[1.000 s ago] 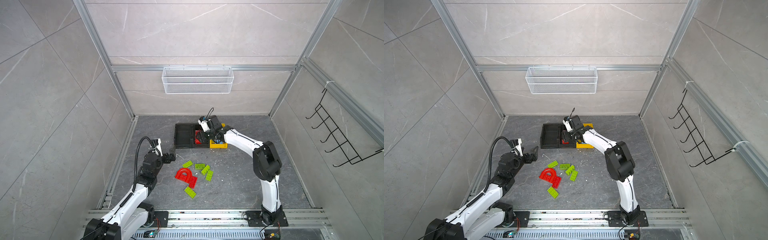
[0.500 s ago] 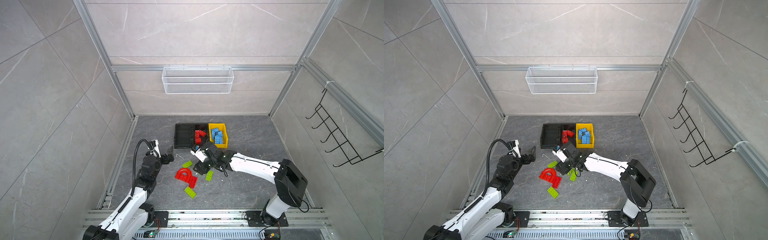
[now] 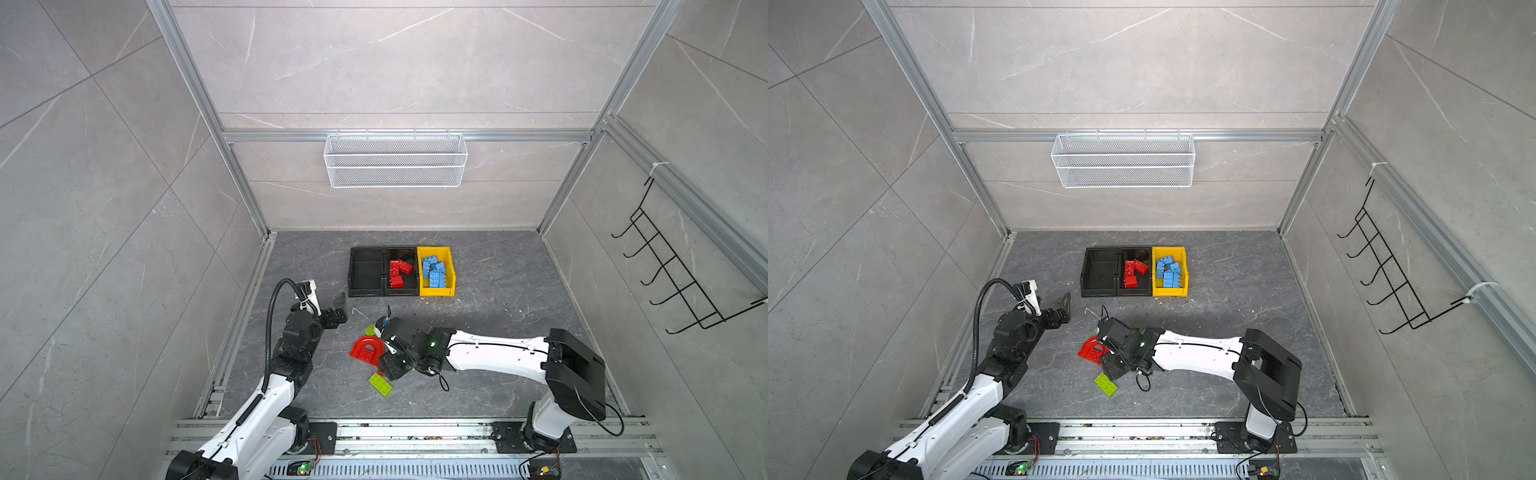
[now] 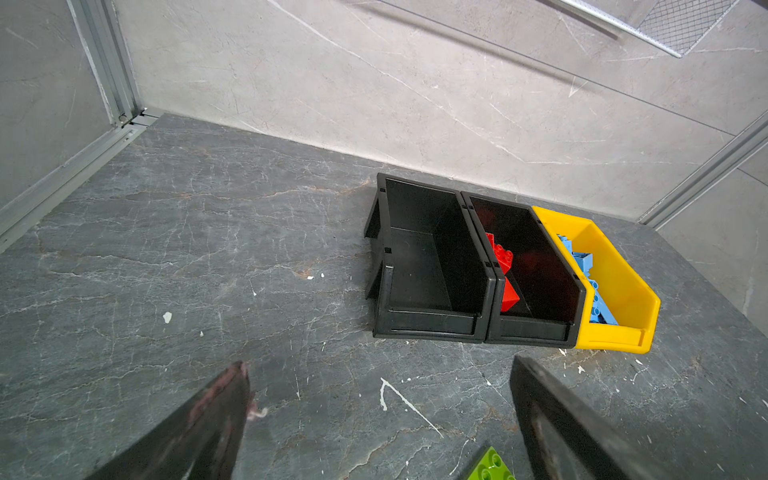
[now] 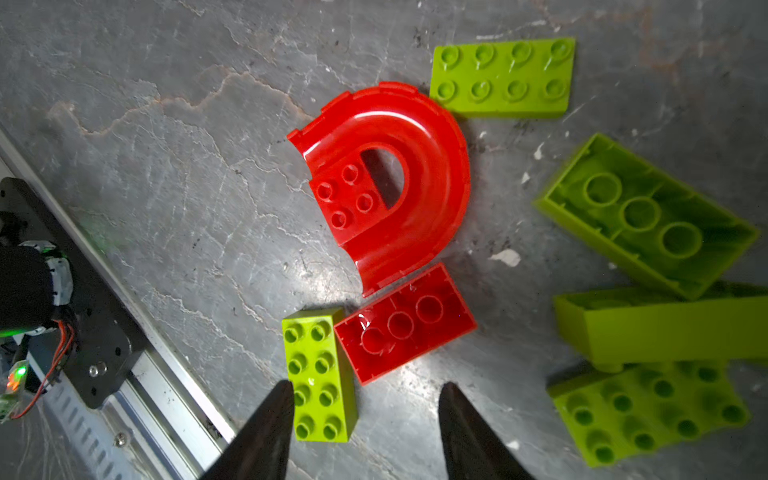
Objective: Sort the legos into containers by color
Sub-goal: 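Move the right gripper back down over the red 2x4 brick near the arch, then lower the right gripper and close it on the red 2x4 brick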
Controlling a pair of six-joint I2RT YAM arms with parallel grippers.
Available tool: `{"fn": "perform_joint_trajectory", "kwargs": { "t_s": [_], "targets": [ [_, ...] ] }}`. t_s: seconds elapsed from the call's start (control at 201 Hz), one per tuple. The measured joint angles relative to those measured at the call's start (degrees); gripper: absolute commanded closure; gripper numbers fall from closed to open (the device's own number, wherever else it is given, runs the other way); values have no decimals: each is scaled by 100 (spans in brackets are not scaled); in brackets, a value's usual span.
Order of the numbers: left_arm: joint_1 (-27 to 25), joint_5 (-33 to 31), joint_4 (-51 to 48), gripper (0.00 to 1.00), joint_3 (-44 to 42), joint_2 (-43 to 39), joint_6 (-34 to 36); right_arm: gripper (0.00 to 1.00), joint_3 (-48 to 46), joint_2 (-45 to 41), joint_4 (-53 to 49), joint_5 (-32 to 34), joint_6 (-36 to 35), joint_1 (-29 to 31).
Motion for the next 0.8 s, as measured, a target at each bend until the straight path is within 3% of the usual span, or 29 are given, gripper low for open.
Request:
{"fn": "perform_joint_trajectory", "kwargs": {
  "t_s": [0.199, 0.797],
  "targets": [
    [0, 0, 0, 1, -2, -20, -17, 48, 0, 188, -2, 289, 448, 26],
    [0, -37, 0, 1, 0, -26, -17, 50, 66, 560, -138, 562, 588, 24]
  ]
}}
